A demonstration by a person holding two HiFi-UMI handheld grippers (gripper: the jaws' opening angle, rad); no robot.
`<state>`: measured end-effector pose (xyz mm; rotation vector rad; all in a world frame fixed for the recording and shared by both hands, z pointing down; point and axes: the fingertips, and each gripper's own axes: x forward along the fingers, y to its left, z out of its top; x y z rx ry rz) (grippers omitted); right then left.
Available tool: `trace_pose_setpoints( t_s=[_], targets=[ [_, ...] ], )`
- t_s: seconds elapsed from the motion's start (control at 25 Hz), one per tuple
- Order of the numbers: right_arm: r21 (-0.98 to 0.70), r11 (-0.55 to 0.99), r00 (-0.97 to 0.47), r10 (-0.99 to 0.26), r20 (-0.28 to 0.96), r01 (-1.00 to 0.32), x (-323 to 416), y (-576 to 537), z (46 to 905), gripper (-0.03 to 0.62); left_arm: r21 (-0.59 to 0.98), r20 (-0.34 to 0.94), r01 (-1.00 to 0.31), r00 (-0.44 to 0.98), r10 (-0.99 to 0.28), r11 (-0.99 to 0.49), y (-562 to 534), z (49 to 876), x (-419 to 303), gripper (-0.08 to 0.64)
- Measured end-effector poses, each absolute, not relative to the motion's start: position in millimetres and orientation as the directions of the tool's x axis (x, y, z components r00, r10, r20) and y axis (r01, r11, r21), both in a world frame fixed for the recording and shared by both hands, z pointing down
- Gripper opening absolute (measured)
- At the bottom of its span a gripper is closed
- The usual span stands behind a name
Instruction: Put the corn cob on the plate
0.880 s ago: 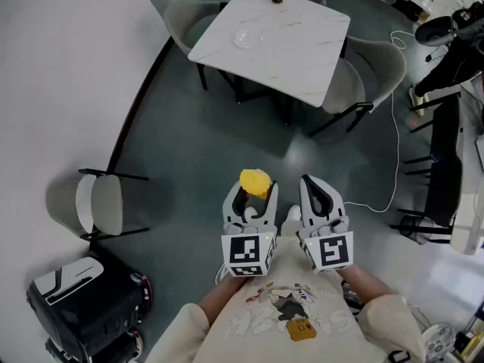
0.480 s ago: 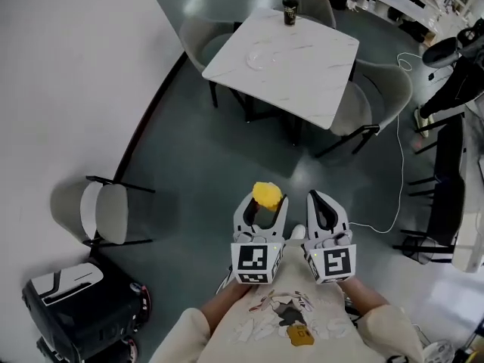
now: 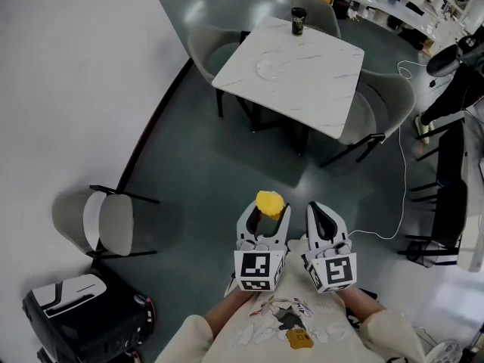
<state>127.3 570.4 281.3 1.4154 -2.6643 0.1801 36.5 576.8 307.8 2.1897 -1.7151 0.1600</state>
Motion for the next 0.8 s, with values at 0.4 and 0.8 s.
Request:
trace_pose_setpoints(
  t_s=[0.4, 0.8],
  targets=[
    [-0.096, 0.51, -0.519, -0.831, 0.2, -0.855, 88, 569, 301, -0.003, 0.235, 0.324, -0.944, 0.299, -0.897, -0.23, 581, 324, -11, 0.255],
    [-0.121, 0.488, -0.503, -0.832, 0.235, -0.864, 68, 476, 316, -0.003, 0.253, 0.36, -0.938, 0.318, -0.877, -0.236, 492, 339, -34, 0.255]
  ],
)
